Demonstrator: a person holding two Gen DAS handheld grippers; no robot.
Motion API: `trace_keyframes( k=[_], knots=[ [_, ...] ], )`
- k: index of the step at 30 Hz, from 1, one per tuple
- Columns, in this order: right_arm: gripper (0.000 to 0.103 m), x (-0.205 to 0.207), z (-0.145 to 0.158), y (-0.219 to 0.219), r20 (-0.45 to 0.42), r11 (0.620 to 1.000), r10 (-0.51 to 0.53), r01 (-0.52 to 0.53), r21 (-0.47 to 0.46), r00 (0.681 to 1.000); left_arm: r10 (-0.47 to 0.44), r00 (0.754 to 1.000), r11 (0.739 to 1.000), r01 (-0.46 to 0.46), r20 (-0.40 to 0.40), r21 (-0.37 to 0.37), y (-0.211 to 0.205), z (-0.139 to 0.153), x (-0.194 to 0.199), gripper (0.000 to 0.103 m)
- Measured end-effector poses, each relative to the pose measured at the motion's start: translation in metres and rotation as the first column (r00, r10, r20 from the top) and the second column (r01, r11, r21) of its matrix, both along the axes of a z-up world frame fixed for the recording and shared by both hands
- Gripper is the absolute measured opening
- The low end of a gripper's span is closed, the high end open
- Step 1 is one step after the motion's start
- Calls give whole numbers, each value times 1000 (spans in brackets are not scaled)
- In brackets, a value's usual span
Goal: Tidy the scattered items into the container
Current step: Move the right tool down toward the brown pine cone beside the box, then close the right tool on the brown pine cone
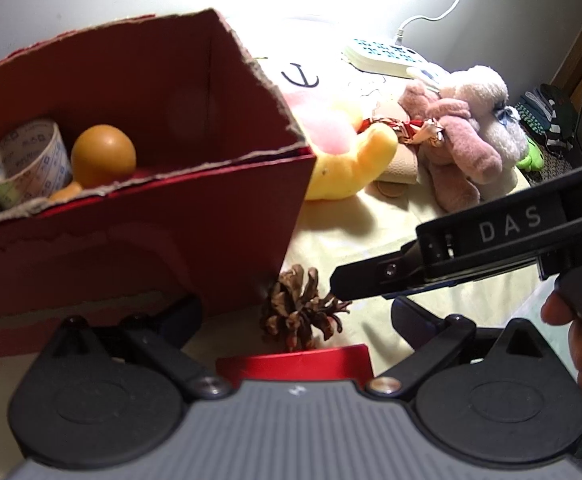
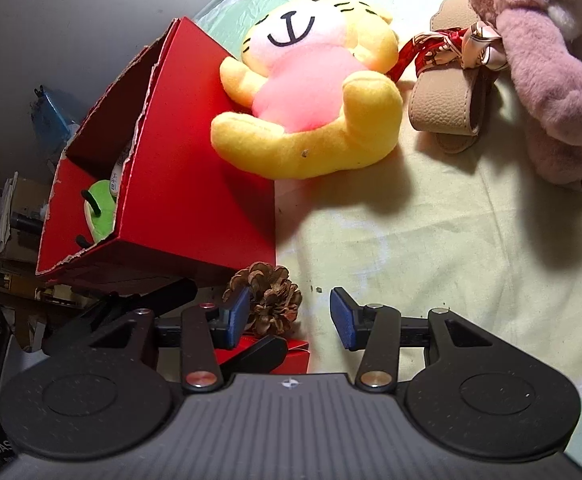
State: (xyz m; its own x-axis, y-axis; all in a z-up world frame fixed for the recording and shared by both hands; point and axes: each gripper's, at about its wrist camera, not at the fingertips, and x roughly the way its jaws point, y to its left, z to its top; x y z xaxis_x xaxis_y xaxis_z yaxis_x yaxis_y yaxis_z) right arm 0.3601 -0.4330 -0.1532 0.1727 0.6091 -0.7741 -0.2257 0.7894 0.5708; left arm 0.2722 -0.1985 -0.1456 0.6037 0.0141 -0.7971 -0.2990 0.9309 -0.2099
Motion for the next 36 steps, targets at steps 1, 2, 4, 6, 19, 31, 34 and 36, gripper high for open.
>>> trace_keyframes(
  k=[1, 2, 4, 6, 19, 31, 34, 36],
  knots=[
    [48, 1, -1, 0, -2, 1000, -1, 1, 8, 1000, 7, 1000, 1000, -7, -4, -3, 0, -1, 1, 100],
    [48, 2, -1, 0, 0, 1000, -1, 1, 17, 1000, 13, 1000, 1000, -13, -9, -4, -1, -3, 2, 100],
    [48, 4, -1, 0, 8, 1000, 6, -6, 19, 1000, 20, 1000, 1000, -20, -17, 3, -3, -5, 4, 100],
    [47, 6, -1, 2, 14, 1000, 22, -22, 19, 1000, 28, 999, 1000, -28, -24, 7, -5, -6, 7, 100],
    [41, 12, -8, 16, 6, 996, 91, -91, 8, 996, 85, 983, 996, -90, -163, -25, 0, -29, 21, 98],
    [43, 14, -17, 14, -38, 995, 78, -76, 59, 996, 48, 982, 999, -44, -185, 26, -10, -32, 28, 101],
    [45, 14, -18, 12, -48, 996, 70, -67, 60, 996, 42, 982, 999, -37, -186, 31, -11, -32, 28, 100],
    [45, 14, -19, 10, -62, 996, 65, -60, 69, 996, 36, 982, 999, -30, -188, 34, -12, -32, 29, 100]
  ],
)
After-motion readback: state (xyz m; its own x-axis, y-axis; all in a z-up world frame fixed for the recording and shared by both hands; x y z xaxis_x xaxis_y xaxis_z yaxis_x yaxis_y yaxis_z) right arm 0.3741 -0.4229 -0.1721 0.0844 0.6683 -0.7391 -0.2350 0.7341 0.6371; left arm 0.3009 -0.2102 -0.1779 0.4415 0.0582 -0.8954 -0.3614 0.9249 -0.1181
